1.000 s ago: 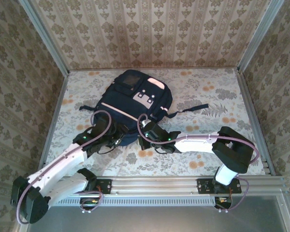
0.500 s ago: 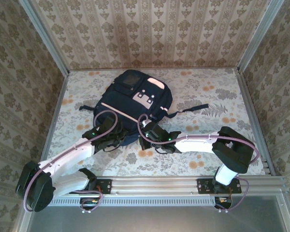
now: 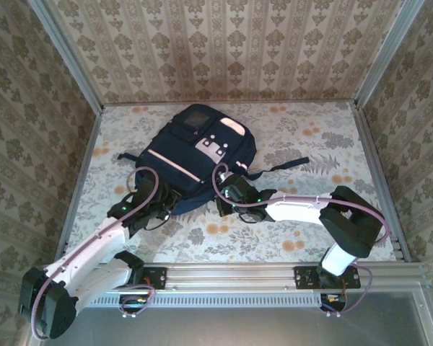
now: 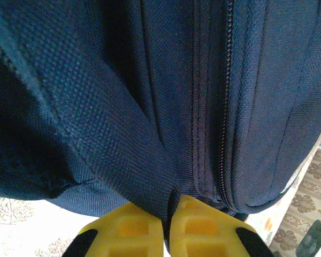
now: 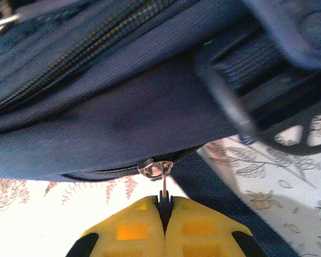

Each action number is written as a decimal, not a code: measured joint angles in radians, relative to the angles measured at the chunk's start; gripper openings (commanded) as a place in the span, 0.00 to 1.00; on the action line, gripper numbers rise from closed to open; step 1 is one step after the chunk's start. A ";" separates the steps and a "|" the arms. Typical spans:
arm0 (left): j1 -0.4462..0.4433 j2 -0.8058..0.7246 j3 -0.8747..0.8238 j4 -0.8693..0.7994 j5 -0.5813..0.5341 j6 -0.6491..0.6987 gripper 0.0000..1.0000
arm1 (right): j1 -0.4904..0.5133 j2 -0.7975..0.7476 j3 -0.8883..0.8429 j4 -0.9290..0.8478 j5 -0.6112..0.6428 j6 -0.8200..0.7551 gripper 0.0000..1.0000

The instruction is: Pack books, pencil case, and school supplies into a backpack

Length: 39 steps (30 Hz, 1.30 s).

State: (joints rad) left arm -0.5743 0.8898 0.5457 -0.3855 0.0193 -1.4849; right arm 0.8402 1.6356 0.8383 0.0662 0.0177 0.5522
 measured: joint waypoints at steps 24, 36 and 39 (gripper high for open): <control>-0.001 0.067 0.069 0.009 0.105 0.226 0.78 | -0.161 -0.098 -0.072 -0.071 -0.043 0.053 0.00; 0.027 -0.172 0.184 -0.118 0.053 0.575 1.00 | -0.462 -0.130 -0.081 -0.188 -0.034 0.053 0.00; 0.056 -0.189 0.180 -0.123 0.083 0.635 1.00 | -0.497 -0.130 -0.079 -0.221 -0.023 0.053 0.00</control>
State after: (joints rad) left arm -0.5182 0.7010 0.7254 -0.5087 0.1024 -0.8497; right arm 0.3435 1.5051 0.7597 -0.1547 -0.0048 0.6052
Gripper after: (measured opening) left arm 0.999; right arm 0.060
